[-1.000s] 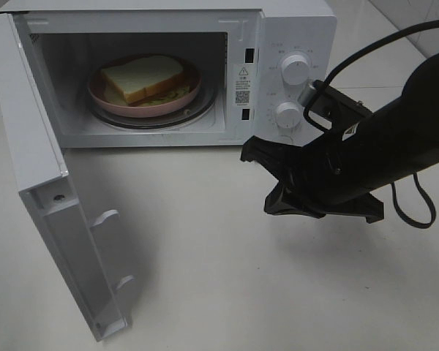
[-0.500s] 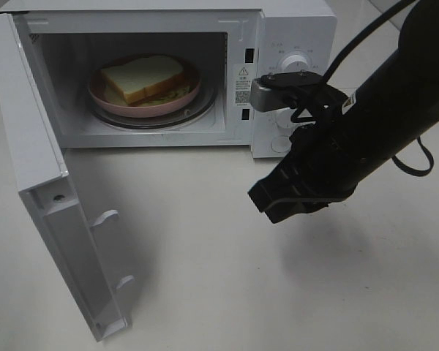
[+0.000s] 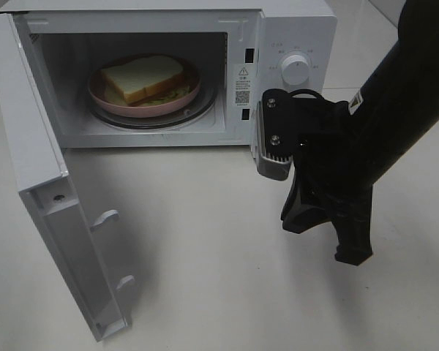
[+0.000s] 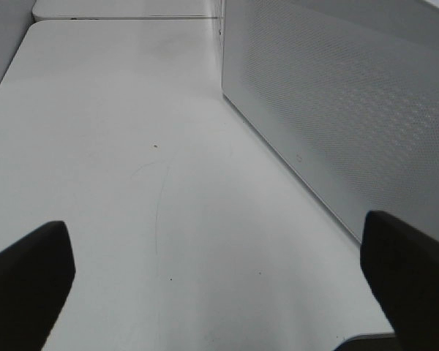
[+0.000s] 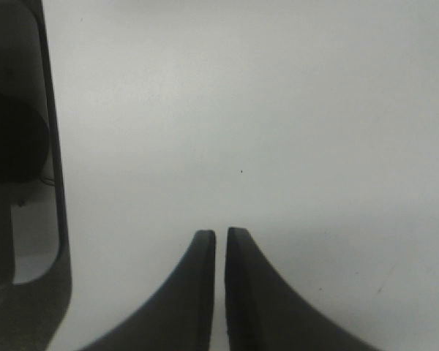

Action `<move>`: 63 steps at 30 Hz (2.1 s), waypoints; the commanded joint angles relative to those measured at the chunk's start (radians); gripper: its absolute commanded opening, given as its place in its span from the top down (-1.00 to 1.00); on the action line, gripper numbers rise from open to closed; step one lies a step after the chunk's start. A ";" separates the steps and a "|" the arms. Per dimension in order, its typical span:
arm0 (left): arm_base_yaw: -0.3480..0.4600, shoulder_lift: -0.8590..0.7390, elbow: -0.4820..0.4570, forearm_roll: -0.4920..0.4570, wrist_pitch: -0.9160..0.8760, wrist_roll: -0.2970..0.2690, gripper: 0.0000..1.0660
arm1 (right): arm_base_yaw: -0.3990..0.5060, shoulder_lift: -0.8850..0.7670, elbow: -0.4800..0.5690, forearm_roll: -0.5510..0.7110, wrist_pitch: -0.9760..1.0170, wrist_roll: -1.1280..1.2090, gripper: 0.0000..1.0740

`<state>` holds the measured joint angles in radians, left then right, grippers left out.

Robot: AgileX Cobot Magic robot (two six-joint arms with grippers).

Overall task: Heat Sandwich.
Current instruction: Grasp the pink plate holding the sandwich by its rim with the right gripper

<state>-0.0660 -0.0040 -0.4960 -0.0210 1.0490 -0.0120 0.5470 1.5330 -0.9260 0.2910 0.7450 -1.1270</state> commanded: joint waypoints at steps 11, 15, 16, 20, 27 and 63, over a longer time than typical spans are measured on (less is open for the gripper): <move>0.003 -0.017 0.003 -0.003 -0.013 -0.001 -0.89 | 0.002 -0.008 -0.004 -0.169 0.004 -0.240 0.78; 0.003 -0.017 0.003 -0.003 -0.013 -0.001 -0.89 | 0.002 -0.008 -0.004 -0.207 0.001 -0.240 0.71; 0.003 -0.017 0.003 -0.003 -0.013 -0.001 -0.89 | 0.002 -0.008 -0.004 -0.207 0.000 -0.240 0.67; 0.003 -0.017 0.003 -0.003 -0.013 -0.001 -0.89 | 0.003 -0.008 -0.004 -0.207 -0.024 -0.239 0.45; 0.003 -0.017 0.003 -0.003 -0.013 -0.001 -0.89 | 0.003 -0.008 -0.004 -0.207 -0.076 -0.139 -0.35; 0.003 -0.017 0.003 -0.003 -0.013 -0.001 -0.89 | 0.143 0.195 -0.273 -0.568 -0.184 0.119 -0.73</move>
<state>-0.0660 -0.0040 -0.4960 -0.0210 1.0490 -0.0120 0.6850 1.7250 -1.1900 -0.2660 0.5710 -1.0160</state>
